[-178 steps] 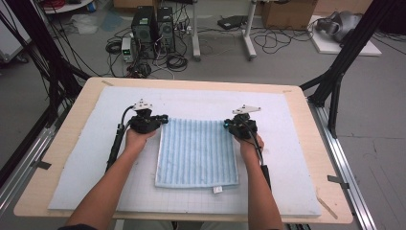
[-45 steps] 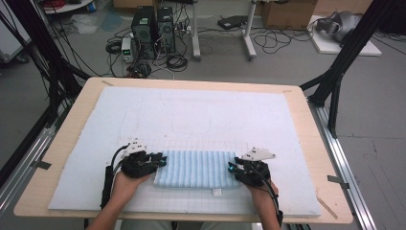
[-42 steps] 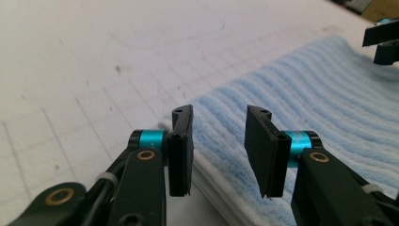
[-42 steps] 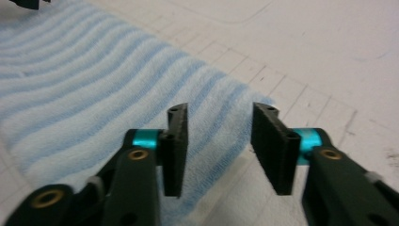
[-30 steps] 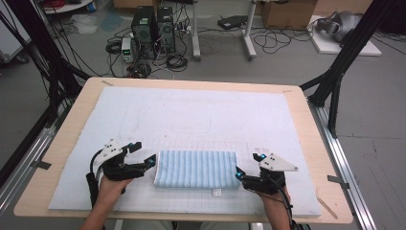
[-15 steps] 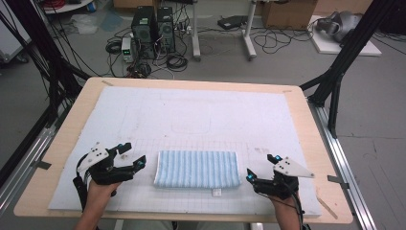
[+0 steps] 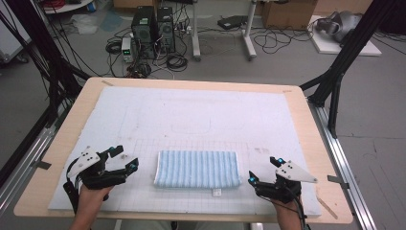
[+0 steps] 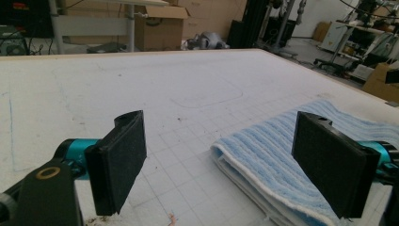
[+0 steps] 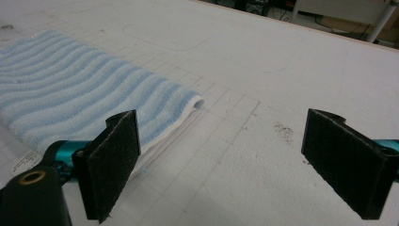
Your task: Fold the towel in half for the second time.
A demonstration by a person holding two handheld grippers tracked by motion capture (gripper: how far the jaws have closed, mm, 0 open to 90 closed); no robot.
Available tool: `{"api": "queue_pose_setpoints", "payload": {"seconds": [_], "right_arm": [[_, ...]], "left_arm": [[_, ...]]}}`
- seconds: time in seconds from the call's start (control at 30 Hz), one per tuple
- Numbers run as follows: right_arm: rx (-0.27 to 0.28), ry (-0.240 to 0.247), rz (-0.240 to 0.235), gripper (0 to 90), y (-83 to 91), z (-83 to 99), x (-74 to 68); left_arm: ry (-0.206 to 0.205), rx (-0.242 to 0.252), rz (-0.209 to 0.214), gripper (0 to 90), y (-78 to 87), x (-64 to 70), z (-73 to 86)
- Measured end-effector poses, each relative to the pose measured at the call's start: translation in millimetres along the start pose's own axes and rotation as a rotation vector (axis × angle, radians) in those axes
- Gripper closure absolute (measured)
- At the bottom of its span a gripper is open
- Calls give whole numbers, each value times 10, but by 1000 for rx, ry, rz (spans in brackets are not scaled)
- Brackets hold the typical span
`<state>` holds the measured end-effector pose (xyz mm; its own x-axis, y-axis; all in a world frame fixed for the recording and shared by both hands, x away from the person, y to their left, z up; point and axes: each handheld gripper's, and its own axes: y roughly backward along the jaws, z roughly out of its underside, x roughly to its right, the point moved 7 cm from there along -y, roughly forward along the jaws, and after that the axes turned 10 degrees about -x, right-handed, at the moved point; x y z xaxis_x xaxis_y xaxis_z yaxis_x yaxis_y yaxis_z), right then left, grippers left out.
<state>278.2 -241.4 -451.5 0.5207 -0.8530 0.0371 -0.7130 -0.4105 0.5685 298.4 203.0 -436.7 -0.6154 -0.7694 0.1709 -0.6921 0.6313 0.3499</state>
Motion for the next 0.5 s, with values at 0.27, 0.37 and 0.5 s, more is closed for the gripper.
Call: {"api": "queue_pose_setpoints", "payload": {"seconds": [0.27,0.37,0.5], "right_arm": [[-1,-8,-6,113,-3,1,15],[-3,-16,-10,113,0,0,13],[-1,-15,-13,113,-1,-4,12]], "left_arm": [[6,-7,-4,189,-16,-14,2],[4,-7,-4,188,-10,-26,-7],[7,-10,-6,189,-14,-42,-1]]}}
